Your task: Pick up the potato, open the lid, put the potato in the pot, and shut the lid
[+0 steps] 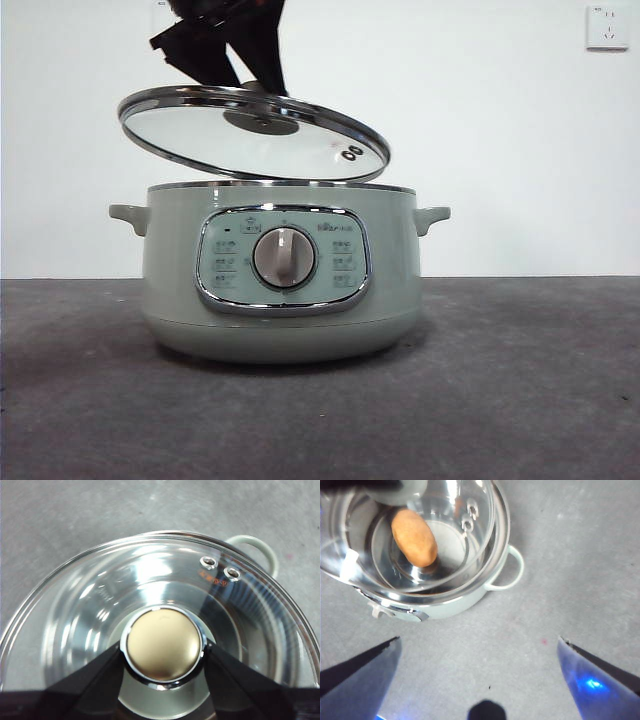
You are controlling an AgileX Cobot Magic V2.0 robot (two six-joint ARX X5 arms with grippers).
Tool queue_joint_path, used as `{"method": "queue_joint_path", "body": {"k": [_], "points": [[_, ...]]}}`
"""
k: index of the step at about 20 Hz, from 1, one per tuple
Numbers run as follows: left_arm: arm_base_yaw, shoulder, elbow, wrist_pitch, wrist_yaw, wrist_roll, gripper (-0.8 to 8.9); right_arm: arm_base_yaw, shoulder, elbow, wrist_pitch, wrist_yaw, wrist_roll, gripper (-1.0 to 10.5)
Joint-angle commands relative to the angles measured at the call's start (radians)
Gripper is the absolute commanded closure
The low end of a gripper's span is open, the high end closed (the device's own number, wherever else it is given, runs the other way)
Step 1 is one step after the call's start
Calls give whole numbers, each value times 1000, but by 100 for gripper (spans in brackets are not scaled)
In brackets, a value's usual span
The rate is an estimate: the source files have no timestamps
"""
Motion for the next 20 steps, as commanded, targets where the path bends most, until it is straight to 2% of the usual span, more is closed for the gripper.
{"method": "queue_joint_path", "body": {"k": [1, 4, 12, 20], "points": [[-15, -7, 9, 30, -7, -24, 822, 0, -31, -6, -22, 1, -10, 289], [-28, 5, 9, 22, -7, -51, 822, 0, -81, -9, -22, -1, -10, 289], [-48, 87, 9, 1, -6, -55, 822, 0, -207, -32, -24, 0, -7, 289], [-67, 119, 9, 6, -8, -51, 822, 0, -335, -164, -24, 1, -2, 289]]}}
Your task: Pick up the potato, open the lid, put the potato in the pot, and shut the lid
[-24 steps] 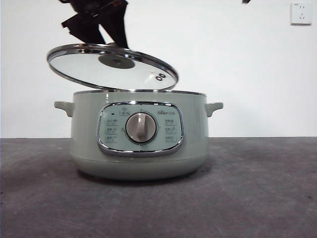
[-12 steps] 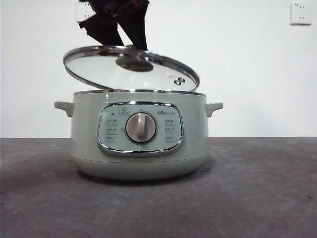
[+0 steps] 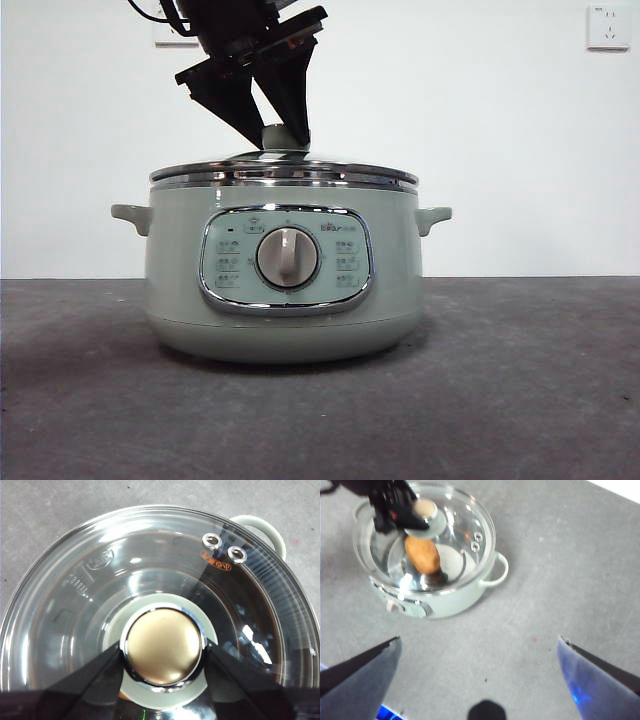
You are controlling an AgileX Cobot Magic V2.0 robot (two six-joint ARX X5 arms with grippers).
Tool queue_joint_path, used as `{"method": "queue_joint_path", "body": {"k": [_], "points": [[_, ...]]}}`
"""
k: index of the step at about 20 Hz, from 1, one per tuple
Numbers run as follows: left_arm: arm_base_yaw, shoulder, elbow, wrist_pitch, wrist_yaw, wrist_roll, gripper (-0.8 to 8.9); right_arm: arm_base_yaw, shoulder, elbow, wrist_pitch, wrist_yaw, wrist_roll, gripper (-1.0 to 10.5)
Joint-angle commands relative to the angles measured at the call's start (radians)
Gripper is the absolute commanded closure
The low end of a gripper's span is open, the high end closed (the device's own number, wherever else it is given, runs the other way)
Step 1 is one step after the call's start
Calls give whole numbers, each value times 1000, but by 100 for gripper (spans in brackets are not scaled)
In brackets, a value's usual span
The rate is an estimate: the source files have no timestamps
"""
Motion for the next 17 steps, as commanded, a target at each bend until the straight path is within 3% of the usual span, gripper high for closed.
{"method": "queue_joint_path", "body": {"k": [1, 9, 16, 17], "points": [[-17, 24, -5, 8, 18, 4, 822, 0, -34, -55, -24, 1, 1, 289], [-19, 24, -5, 11, -4, 64, 822, 0, -121, -134, -24, 1, 25, 289], [-19, 24, -5, 6, 0, 50, 811, 0, -151, -134, -24, 4, 23, 289], [-19, 23, -5, 11, 0, 50, 773, 0, -151, -134, -24, 4, 23, 289]]}}
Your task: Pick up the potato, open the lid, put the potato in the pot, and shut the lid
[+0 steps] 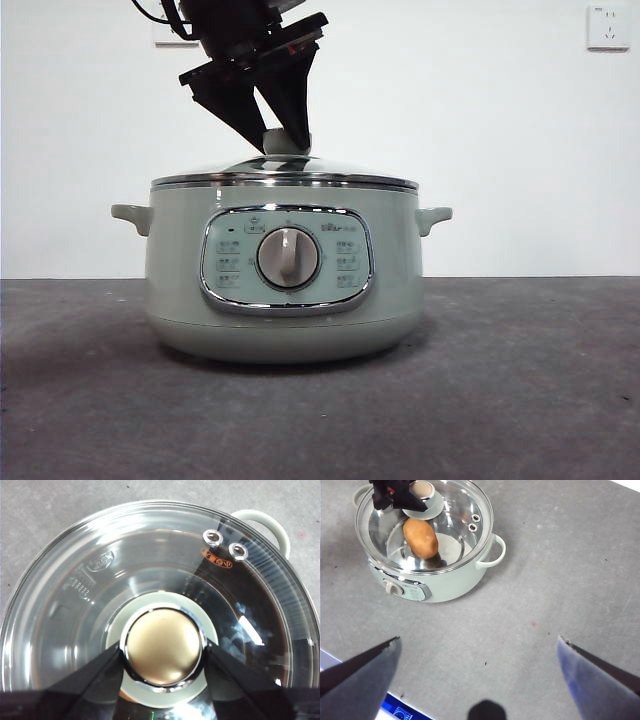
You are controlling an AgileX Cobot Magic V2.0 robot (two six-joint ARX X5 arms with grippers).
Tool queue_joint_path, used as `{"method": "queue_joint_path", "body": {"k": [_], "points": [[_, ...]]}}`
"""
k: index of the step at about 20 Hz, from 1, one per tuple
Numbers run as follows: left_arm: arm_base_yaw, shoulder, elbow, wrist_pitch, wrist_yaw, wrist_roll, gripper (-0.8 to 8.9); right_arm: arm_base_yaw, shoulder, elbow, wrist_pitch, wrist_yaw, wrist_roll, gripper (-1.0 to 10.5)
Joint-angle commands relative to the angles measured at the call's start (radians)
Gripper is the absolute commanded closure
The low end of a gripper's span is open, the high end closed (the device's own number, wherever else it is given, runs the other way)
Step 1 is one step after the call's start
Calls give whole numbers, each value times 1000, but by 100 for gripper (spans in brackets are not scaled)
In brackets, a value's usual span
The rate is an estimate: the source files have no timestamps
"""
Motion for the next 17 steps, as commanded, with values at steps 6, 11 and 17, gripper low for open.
{"method": "queue_joint_path", "body": {"k": [6, 11, 17], "points": [[-14, -10, -5, 3, 21, -13, 145, 0, -4, -8, -24, 3, 7, 288], [-13, -89, -5, -19, 19, -14, 145, 0, -3, -8, -23, 3, 8, 288], [-18, -225, -5, -250, 19, -27, 159, 0, -2, -19, -23, -37, 8, 288]]}}
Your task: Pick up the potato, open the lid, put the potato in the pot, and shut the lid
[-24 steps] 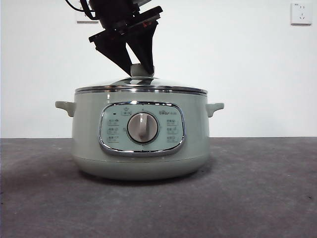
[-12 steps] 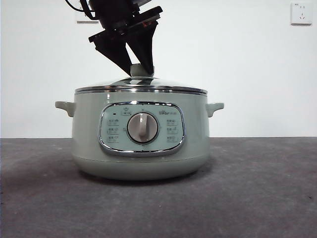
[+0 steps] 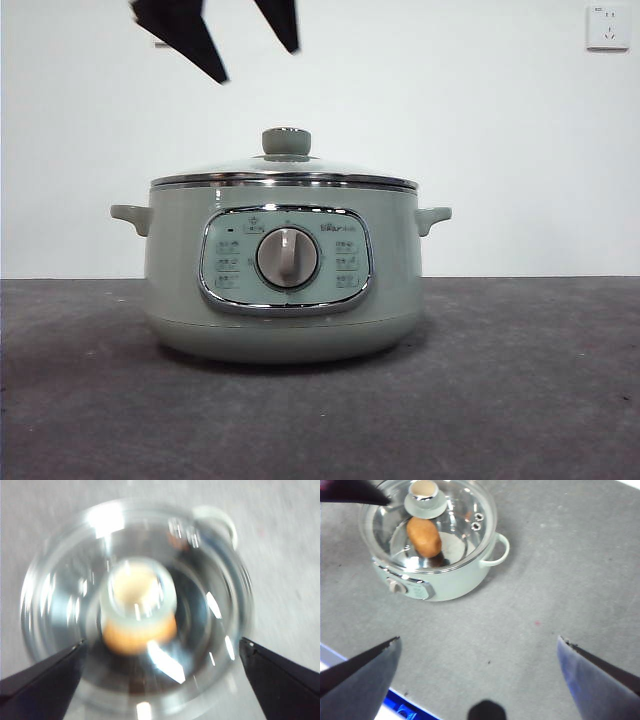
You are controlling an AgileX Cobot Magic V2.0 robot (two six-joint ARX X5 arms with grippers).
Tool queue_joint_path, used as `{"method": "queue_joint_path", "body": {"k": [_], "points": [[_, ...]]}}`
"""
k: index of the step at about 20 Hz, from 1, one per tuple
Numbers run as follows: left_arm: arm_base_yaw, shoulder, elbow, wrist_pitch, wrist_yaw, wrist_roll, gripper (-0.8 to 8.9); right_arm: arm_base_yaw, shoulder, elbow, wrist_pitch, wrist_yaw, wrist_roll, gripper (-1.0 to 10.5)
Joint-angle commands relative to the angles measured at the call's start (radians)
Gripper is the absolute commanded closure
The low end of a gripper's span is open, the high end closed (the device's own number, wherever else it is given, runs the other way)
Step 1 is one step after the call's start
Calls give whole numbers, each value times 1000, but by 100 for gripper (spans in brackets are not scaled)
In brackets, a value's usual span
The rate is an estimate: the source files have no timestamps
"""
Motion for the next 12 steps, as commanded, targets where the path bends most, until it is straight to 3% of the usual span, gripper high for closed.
{"method": "queue_joint_path", "body": {"k": [1, 9, 12], "points": [[-8, -42, -4, -85, 3, -8, 159, 0, -1, -17, -23, -22, 8, 288], [-11, -224, -5, -244, 21, -19, 161, 0, -1, -111, -23, -37, 0, 288], [-21, -309, -5, -244, 59, -57, 288, 0, -1, -146, -23, -37, 6, 288]]}}
